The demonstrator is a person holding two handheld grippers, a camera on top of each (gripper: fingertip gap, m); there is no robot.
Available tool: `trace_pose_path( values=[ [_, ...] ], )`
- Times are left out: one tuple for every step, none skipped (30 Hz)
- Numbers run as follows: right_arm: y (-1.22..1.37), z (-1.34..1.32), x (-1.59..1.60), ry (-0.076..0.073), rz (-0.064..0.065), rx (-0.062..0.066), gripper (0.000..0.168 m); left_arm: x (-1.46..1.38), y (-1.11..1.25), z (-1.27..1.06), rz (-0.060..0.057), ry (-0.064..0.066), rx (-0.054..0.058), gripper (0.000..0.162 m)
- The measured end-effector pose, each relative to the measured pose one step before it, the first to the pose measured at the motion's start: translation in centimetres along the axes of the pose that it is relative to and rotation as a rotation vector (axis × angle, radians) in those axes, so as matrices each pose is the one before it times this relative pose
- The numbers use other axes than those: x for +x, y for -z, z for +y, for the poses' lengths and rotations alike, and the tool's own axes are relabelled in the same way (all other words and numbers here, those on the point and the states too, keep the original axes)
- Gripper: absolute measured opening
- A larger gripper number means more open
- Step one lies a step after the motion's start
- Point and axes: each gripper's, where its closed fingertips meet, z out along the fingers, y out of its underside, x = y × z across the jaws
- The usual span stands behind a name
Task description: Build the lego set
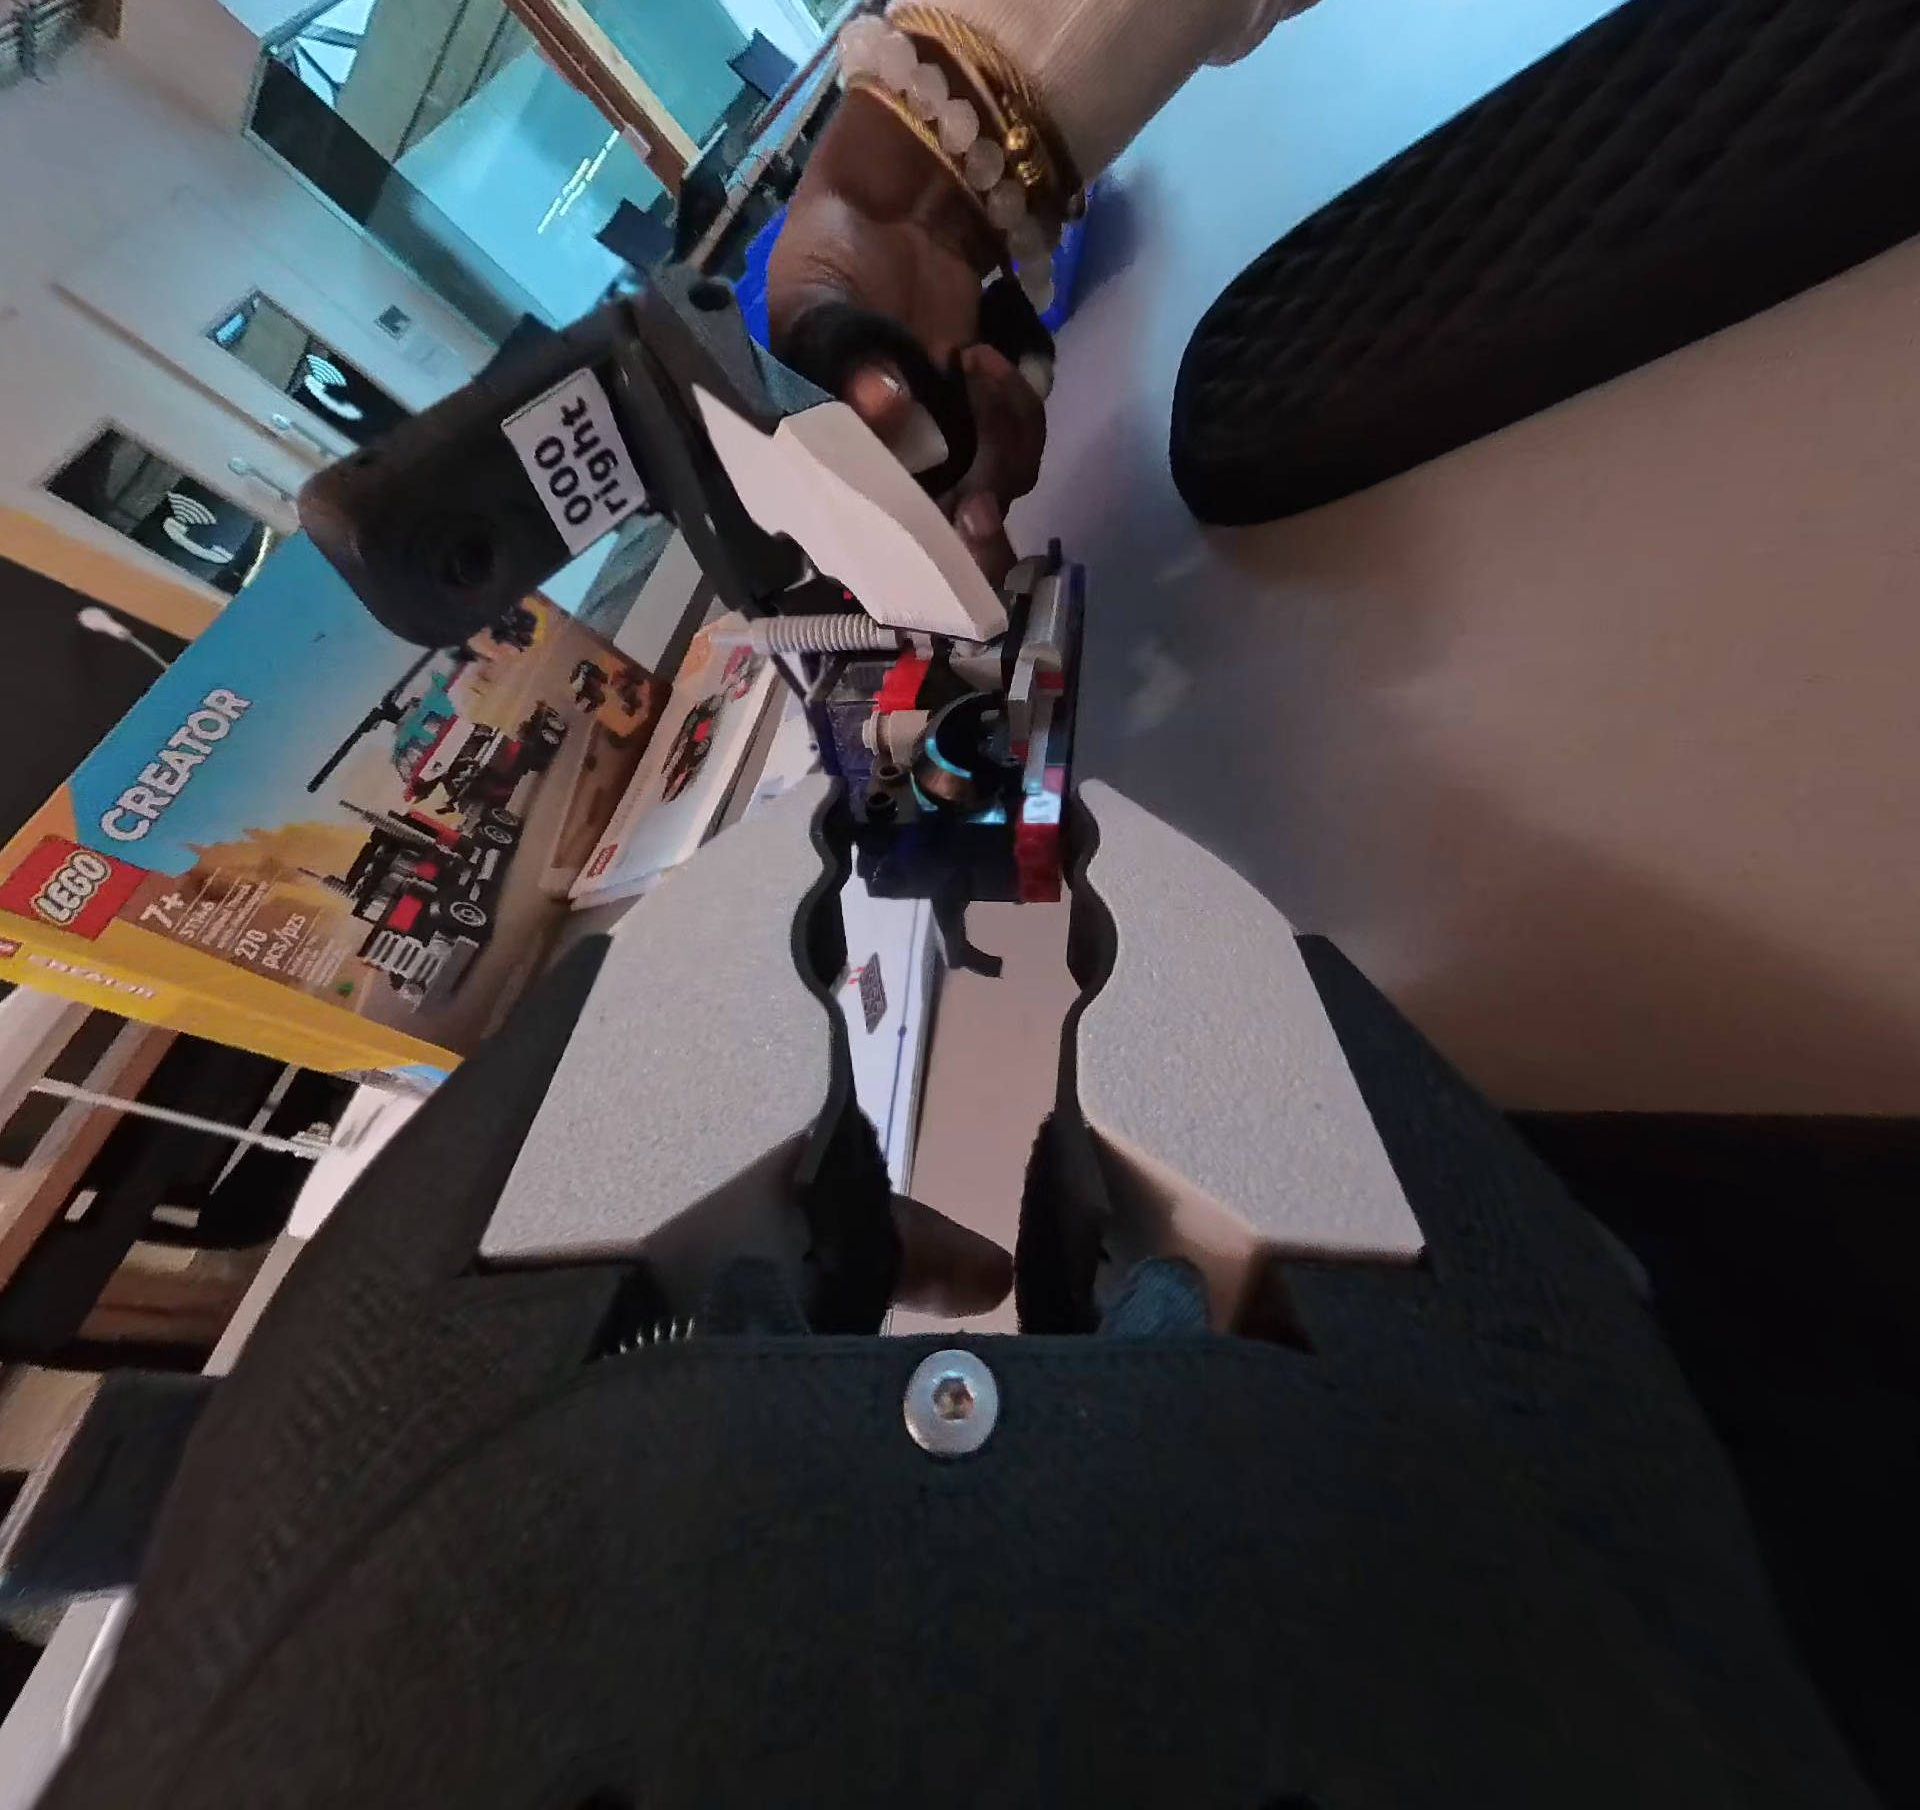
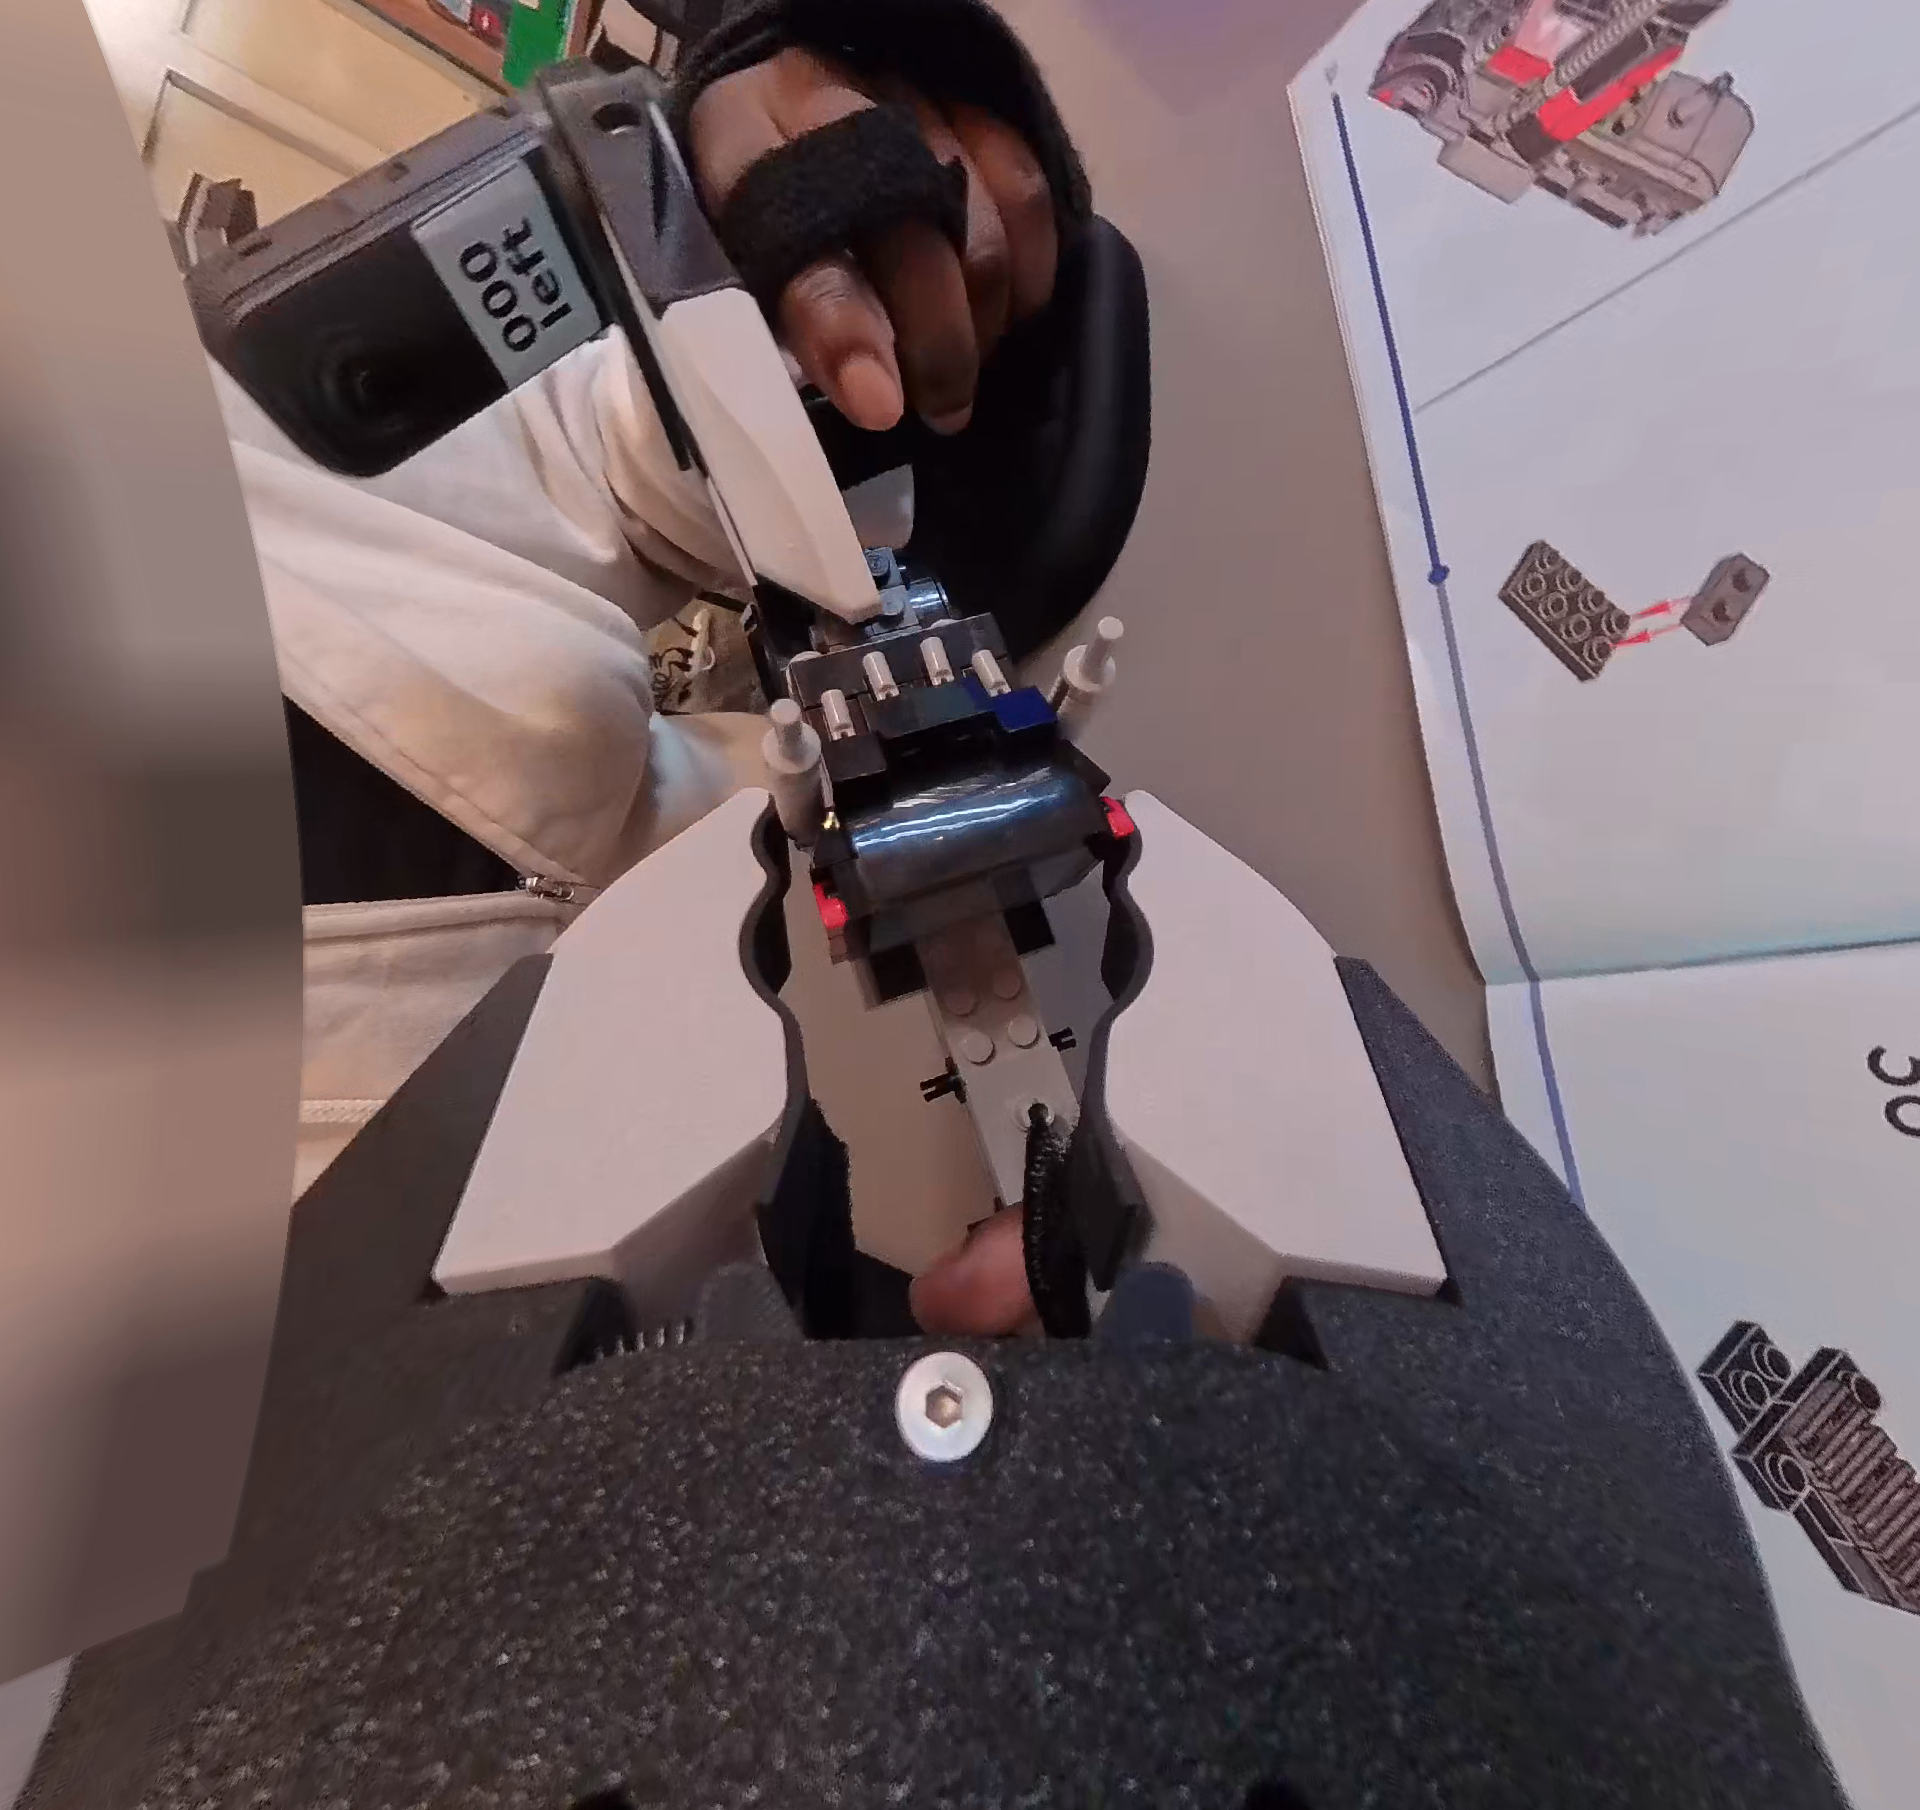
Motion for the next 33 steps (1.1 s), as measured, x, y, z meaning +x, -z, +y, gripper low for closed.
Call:
trace_pose_path(
  values=[
    [0.037, -0.068, -0.2, 0.0203, 0.0023, 0.0001, 0.059, -0.081, 0.174, -0.231, -0.0014, 0.0062, 0.0242, 0.039],
    [0.092, -0.073, -0.185, 0.0357, 0.008, 0.0003, 0.06, -0.109, 0.194, -0.24, -0.0013, 0.0073, 0.0226, 0.039],
    [-0.129, -0.202, -0.283, 0.0517, 0.0125, 0.0037, 0.059, -0.147, 0.188, -0.273, -0.0041, 0.0066, 0.0219, 0.039],
    [0.123, -0.018, -0.184, 0.0516, 0.0137, 0.0022, 0.06, -0.11, 0.174, -0.254, -0.0036, 0.0036, 0.0177, 0.039],
    [0.077, 0.024, -0.105, 0.0437, 0.0166, -0.0032, 0.061, -0.013, 0.138, -0.174, 0.0009, -0.0018, 0.0086, 0.039],
    [-0.015, 0.006, -0.167, 0.0344, 0.0085, -0.0027, 0.062, 0.064, 0.084, -0.126, 0.0025, -0.0075, 0.0022, 0.039],
    [-0.046, 0.174, -0.073, 0.0206, 0.0066, -0.0103, 0.063, 0.102, 0.06, -0.088, 0.0035, -0.0106, -0.0005, 0.039],
    [-0.141, 0.194, -0.069, 0.0174, 0.0024, -0.0146, 0.065, 0.146, 0.036, -0.053, 0.0048, -0.0101, -0.0026, 0.039],
    [-0.059, 0.061, 0.016, 0.0205, 0.0072, -0.0071, 0.068, 0.106, 0.007, -0.038, 0.0015, -0.0084, -0.0017, 0.039],
    [-0.053, -0.057, 0.086, 0.0253, 0.0172, 0.0002, 0.071, 0.02, 0.025, -0.003, -0.0036, -0.0068, -0.0008, 0.039],
    [0.04, -0.139, 0.056, 0.0306, 0.019, 0.0045, 0.075, -0.069, 0.059, 0.045, -0.0066, -0.0057, -0.0024, 0.039],
    [0.138, -0.186, 0.033, 0.0316, 0.0228, 0.0048, 0.079, -0.153, 0.095, 0.027, -0.0082, -0.0016, 0.0, 0.039],
    [0.268, -0.255, 0.06, 0.0344, 0.0311, 0.0078, 0.082, -0.256, 0.163, -0.018, -0.0111, 0.0055, 0.0048, 0.039],
    [0.407, -0.321, 0.183, 0.0399, 0.0486, 0.0106, 0.087, -0.358, 0.207, -0.049, -0.0144, 0.0118, 0.0078, 0.039],
    [0.457, -0.464, -0.109, 0.0496, 0.0383, 0.0145, 0.092, -0.421, 0.237, -0.059, -0.0164, 0.0141, 0.0102, 0.039],
    [0.55, -0.453, -0.106, 0.049, 0.0405, 0.016, 0.094, -0.457, 0.267, -0.102, -0.0176, 0.0145, 0.0148, 0.039],
    [0.648, -0.298, 0.389, 0.0468, 0.0705, 0.0058, 0.095, -0.455, 0.266, -0.198, -0.017, 0.0172, 0.0198, 0.039],
    [0.697, -0.162, 0.615, 0.0569, 0.0853, -0.0006, 0.096, -0.432, 0.258, -0.242, -0.0147, 0.0209, 0.0227, 0.039],
    [0.699, -0.255, 0.622, 0.0637, 0.0874, 0.0116, 0.096, -0.396, 0.216, -0.274, -0.013, 0.0225, 0.024, 0.039],
    [0.645, -0.46, 0.515, 0.0523, 0.0802, 0.0324, 0.094, -0.359, 0.178, -0.298, -0.0123, 0.0225, 0.0244, 0.039],
    [0.527, -0.518, 0.279, 0.0371, 0.0615, 0.0376, 0.09, -0.298, 0.122, -0.287, -0.0101, 0.0206, 0.0234, 0.039],
    [0.349, -0.413, -0.035, 0.0301, 0.0392, 0.0284, 0.085, -0.199, 0.081, -0.25, -0.0061, 0.0165, 0.0186, 0.039],
    [0.149, -0.165, -0.235, 0.0342, 0.0273, 0.008, 0.079, -0.145, 0.032, -0.192, -0.0039, 0.0109, 0.0117, 0.039],
    [-0.017, 0.128, -0.231, 0.0515, 0.0301, -0.0222, 0.073, -0.086, 0.012, -0.125, -0.0027, 0.0057, 0.0063, 0.039],
    [-0.122, 0.232, -0.126, 0.0764, 0.0409, -0.0419, 0.069, -0.002, -0.007, -0.075, 0.0011, 0.0017, 0.0026, 0.039],
    [-0.156, 0.2, -0.031, 0.0894, 0.0458, -0.0497, 0.063, 0.072, -0.028, -0.009, 0.0045, -0.002, -0.0022, 0.039],
    [-0.163, 0.149, -0.046, 0.0867, 0.0357, -0.0507, 0.058, 0.096, -0.05, 0.041, 0.0043, -0.0042, -0.0051, 0.039],
    [-0.179, 0.048, -0.079, 0.0659, 0.0208, -0.0399, 0.055, 0.09, -0.06, 0.056, 0.0034, -0.0041, -0.0047, 0.039],
    [-0.147, -0.056, -0.064, 0.0422, 0.0097, -0.0257, 0.051, 0.067, -0.059, 0.039, 0.0023, -0.0022, -0.0026, 0.039],
    [-0.124, -0.197, -0.151, 0.0265, -0.0025, -0.0105, 0.047, 0.04, -0.055, 0.019, 0.0012, -0.0006, -0.0017, 0.039],
    [-0.11, -0.228, -0.104, 0.0223, -0.0016, -0.0058, 0.041, 0.018, -0.067, 0.032, 0.0005, -0.0014, -0.0031, 0.039],
    [-0.135, -0.074, -0.245, 0.0248, -0.0133, -0.0162, 0.037, 0.021, -0.06, 0.03, 0.0006, -0.0031, -0.0046, 0.039],
    [-0.199, 0.16, -0.194, 0.0201, -0.0121, -0.0312, 0.034, 0.018, -0.076, -0.021, 0.0014, -0.0024, -0.0017, 0.039]
  ],
)
